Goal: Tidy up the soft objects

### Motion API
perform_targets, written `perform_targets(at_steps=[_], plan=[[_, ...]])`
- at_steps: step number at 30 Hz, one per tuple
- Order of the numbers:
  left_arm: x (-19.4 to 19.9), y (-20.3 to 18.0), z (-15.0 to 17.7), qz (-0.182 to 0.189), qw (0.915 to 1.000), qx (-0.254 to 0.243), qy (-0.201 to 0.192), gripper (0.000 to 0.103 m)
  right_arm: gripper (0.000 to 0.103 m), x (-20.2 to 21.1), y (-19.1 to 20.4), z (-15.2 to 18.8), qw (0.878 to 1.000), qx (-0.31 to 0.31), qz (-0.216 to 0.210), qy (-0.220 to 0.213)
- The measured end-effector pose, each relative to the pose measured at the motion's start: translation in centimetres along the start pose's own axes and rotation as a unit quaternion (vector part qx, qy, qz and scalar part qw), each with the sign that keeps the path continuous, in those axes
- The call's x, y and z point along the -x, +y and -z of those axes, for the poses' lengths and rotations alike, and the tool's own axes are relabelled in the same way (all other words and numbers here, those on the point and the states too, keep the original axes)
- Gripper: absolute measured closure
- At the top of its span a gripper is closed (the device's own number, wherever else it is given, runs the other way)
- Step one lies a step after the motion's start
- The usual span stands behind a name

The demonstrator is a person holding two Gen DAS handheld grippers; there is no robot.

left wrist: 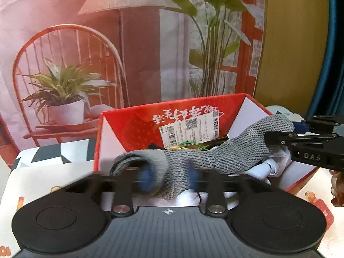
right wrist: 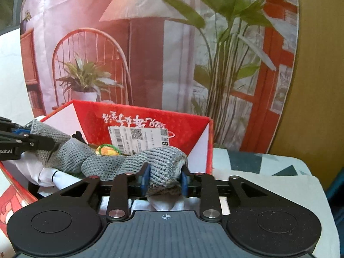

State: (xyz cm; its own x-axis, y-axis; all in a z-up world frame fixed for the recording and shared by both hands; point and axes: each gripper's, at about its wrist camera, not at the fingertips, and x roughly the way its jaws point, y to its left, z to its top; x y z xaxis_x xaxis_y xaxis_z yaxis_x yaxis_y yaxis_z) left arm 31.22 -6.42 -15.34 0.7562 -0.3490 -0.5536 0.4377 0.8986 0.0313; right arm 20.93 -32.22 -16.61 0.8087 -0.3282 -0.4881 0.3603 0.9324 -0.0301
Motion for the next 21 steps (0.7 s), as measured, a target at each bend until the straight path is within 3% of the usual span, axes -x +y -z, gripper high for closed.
perform_targets(at_steps=[1, 3, 4, 9, 21], plan=[[0.6, 0.1, 0.0, 0.0, 1.0, 0.004, -0.007, 0.027, 0.064, 0.3, -0.2, -0.1, 1.0, -0.004, 0.001, -0.003], [2.1, 0.3, 0.0, -0.004, 0.9997, 0.008, -0.022, 0.017, 0.039, 1.3, -0.4, -0.5, 1.0, -0.013, 0.002, -0.01], [2.8, 0.3, -0.1, -0.007, 0.9996, 0.01, -0.025, 0.01, 0.033, 1.9, -0.5, -0.7, 1.0, -0.017, 0.0, -0.016], [7.1, 0.5, -0.2, -0.021, 0.9982, 0.023, -0.052, 0.0, 0.001, 5.3, -0.2, -1.9, 0.999, -0.026, -0.008, -0.038], [19.5, 0.0, 0.3, -0.059, 0.9918, 0.048, -0.103, 0.0, 0.0, 15.8, 3.0, -4.2, 0.996, -0.042, 0.003, -0.076]])
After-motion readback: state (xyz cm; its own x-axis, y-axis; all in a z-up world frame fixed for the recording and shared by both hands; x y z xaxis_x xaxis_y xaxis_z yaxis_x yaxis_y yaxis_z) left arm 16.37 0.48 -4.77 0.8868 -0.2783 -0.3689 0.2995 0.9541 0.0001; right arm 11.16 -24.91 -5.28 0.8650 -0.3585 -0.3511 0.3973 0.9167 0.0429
